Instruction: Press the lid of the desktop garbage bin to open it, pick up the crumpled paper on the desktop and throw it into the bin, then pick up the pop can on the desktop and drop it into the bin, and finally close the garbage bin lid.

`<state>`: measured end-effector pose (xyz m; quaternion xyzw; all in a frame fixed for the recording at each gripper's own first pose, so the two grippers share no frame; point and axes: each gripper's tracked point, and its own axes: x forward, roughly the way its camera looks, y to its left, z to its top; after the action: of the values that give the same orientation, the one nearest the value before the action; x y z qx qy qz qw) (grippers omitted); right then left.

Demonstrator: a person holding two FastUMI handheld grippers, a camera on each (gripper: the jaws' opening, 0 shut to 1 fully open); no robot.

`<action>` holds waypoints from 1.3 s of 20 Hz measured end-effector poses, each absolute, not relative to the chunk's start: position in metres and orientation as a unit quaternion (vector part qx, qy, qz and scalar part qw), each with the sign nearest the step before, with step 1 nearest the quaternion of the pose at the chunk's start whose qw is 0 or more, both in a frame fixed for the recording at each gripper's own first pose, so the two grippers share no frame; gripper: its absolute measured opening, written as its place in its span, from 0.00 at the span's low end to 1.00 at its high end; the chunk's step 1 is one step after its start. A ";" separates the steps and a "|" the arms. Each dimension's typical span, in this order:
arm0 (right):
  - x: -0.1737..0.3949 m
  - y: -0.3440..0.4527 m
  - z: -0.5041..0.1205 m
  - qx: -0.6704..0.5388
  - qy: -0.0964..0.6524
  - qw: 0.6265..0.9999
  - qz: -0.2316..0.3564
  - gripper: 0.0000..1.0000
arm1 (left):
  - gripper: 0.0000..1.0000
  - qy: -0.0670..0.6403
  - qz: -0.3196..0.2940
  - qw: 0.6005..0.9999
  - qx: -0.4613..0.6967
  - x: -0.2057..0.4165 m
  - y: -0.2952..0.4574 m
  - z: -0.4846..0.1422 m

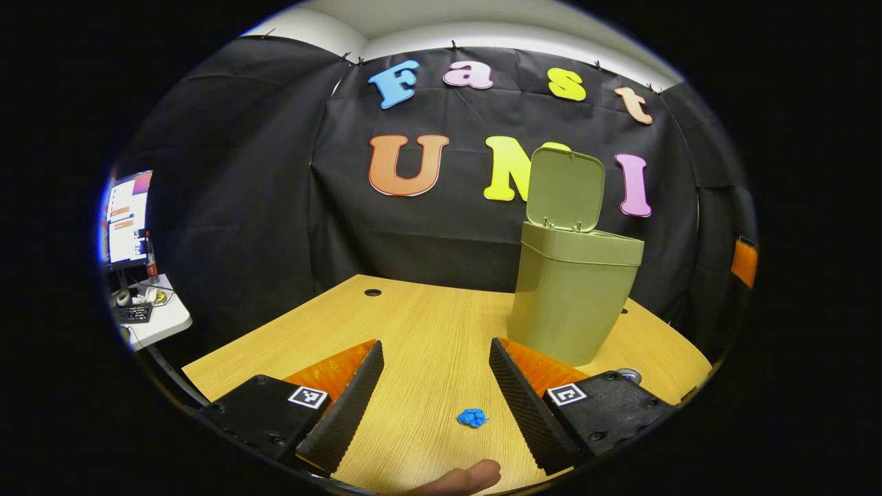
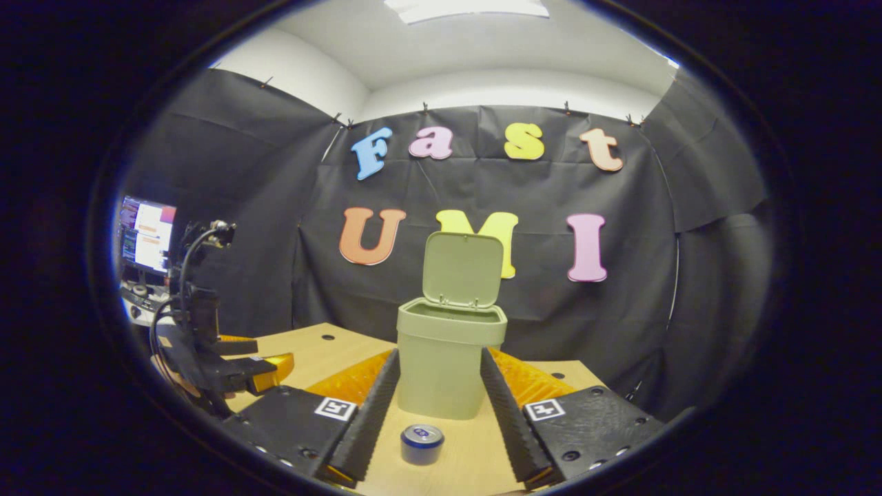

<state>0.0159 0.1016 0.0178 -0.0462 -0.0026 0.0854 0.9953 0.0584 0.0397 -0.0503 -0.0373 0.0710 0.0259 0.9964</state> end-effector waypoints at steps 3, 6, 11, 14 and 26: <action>0.004 0.102 0.007 -0.041 0.004 0.995 0.092 0.89 | 0.99 0.065 0.013 0.997 -0.031 0.060 0.035 -0.049; -0.004 0.100 -0.002 -0.029 0.008 0.995 0.094 0.95 | 0.99 0.070 0.002 0.997 -0.031 0.066 0.029 -0.057; -0.005 0.095 -0.027 -0.040 0.032 0.994 0.094 0.95 | 0.99 0.115 -0.010 0.993 -0.018 0.083 0.016 -0.092; -0.004 0.095 -0.041 -0.058 0.040 0.993 0.090 0.95 | 0.99 0.163 -0.025 0.986 -0.014 0.093 0.008 -0.128; 0.002 0.082 -0.074 -0.048 0.075 0.993 0.080 0.95 | 1.00 0.297 -0.060 0.953 -0.024 0.102 -0.006 -0.211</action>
<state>0.0017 0.0822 -0.0742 -0.0483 0.0745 0.0799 0.9928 0.1024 -0.0056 -0.2115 -0.0239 0.2974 -0.0602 0.9525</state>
